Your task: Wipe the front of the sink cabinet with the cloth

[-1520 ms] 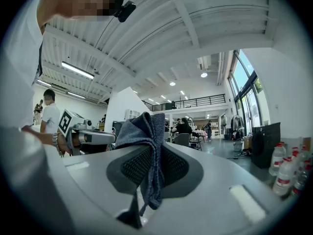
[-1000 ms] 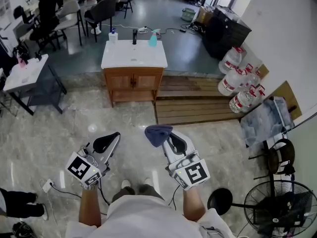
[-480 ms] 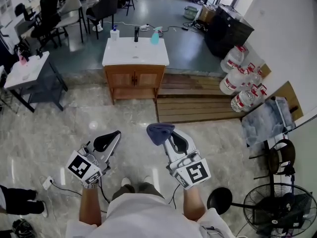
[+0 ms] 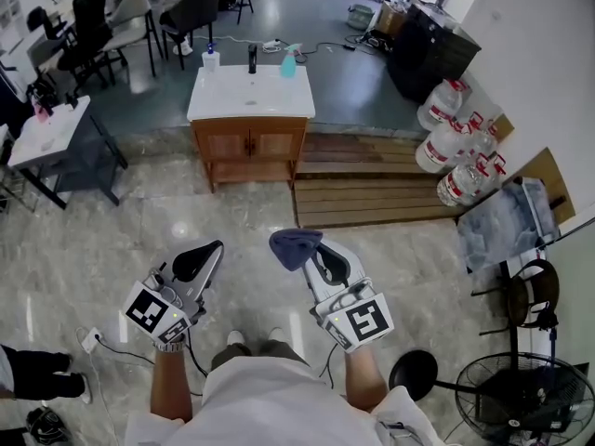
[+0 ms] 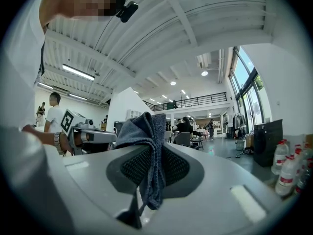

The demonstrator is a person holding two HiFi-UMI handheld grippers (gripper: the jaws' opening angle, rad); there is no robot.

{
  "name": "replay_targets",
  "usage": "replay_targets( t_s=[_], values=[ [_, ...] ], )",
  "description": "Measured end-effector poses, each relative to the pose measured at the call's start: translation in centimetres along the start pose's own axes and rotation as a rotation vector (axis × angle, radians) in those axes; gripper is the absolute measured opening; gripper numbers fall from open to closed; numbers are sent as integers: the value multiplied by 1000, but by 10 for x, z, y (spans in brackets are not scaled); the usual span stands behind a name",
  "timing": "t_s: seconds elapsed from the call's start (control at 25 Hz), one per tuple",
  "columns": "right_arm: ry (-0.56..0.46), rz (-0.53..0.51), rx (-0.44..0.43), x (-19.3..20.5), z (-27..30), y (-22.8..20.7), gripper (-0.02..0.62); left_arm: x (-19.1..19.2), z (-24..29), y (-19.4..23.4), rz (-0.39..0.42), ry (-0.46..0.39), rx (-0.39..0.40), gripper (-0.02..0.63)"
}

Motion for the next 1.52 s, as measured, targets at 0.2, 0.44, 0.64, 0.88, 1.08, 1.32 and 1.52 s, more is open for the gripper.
replay_targets(
  t_s=[0.2, 0.44, 0.64, 0.88, 1.08, 1.32, 1.52],
  values=[
    [-16, -10, -21, 3, 1, -26, 55, 9, 25, -1, 6, -4, -19, 5],
    [12, -2, -32, 17, 19, -54, 55, 21, 50, 20, 2, 6, -30, 5],
    [25, 20, -22, 30, 55, -75, 55, 32, 68, 64, -12, 11, -27, 5],
    [50, 45, -10, 52, 141, -92, 55, 42, 83, 157, -36, 23, -12, 5],
    [64, 34, -5, 59, 236, -102, 55, 43, 97, 254, -56, 22, 9, 5],
    [73, 28, 37, 60, 320, -116, 55, 39, 115, 343, -77, 13, 53, 5],
    [103, 48, 38, 77, 352, -131, 55, 48, 135, 379, -86, 30, 67, 5]
  ],
)
Point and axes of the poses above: the fingertips, and each gripper's own axes: z forward along the fingers, y to its left, x out of its underside, the point moved 7 cm from there along -z, backward along the fingers, and after that the axes turned 5 degrees about -y, right-handed, at the moved point
